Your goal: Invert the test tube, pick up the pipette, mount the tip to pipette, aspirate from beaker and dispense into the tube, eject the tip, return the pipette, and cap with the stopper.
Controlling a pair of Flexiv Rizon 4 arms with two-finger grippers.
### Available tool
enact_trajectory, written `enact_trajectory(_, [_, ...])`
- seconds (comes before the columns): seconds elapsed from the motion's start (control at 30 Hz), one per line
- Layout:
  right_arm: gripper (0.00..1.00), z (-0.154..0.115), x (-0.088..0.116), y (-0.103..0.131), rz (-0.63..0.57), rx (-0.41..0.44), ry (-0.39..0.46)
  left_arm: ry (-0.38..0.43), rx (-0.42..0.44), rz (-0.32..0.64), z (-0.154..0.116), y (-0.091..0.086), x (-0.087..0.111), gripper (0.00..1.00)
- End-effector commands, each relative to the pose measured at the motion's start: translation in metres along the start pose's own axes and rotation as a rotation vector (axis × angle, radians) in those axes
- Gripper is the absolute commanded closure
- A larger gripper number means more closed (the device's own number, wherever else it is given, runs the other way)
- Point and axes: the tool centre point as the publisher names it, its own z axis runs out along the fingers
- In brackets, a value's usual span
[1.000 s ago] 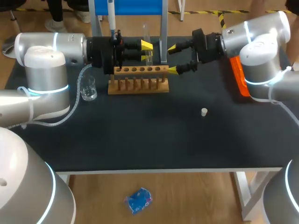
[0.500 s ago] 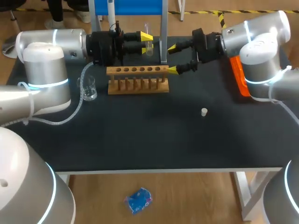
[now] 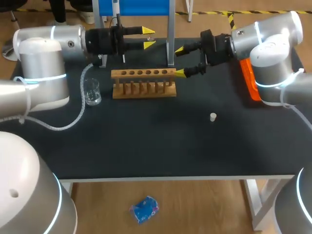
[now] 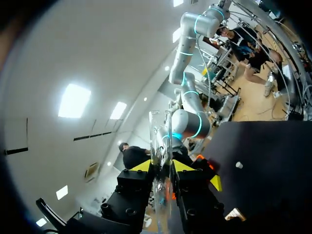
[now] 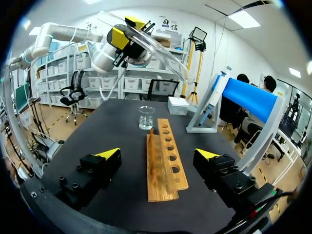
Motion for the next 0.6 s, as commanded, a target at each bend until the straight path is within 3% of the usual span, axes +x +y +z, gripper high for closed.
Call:
enact_trajectory(0.03, [0.00, -0.001, 0.000, 0.000, -0.001, 0.000, 0.000, 0.001, -0.002, 0.001, 0.000, -0.001, 0.000, 1.00])
enact_trajectory(0.27, [0.00, -0.001, 0.000, 0.000, -0.001, 0.000, 0.000, 0.001, -0.002, 0.001, 0.000, -0.001, 0.000, 1.00])
enact_trajectory(0.4, [0.00, -0.001, 0.000, 0.000, -0.001, 0.000, 0.000, -0.032, -0.026, -0.133, -0.004, 0.000, -0.007, 1.00])
enact_trajectory(0.47, [0.00, -0.001, 0.000, 0.000, -0.001, 0.000, 0.000, -0.083, 0.009, -0.184, -0.004, -0.005, -0.012, 1.00])
enact_trajectory(0.5, [0.00, -0.001, 0.000, 0.000, -0.001, 0.000, 0.000, -0.118, 0.004, -0.269, -0.004, -0.006, -0.014, 1.00])
enact_trajectory(0.53, [0.00, -0.001, 0.000, 0.000, -0.001, 0.000, 0.000, -0.140, 0.037, -0.296, -0.004, -0.007, -0.015, 1.00])
enact_trajectory(0.6, [0.00, -0.001, 0.000, 0.000, -0.001, 0.000, 0.000, -0.128, 0.032, -0.372, -0.003, -0.009, -0.016, 1.00])
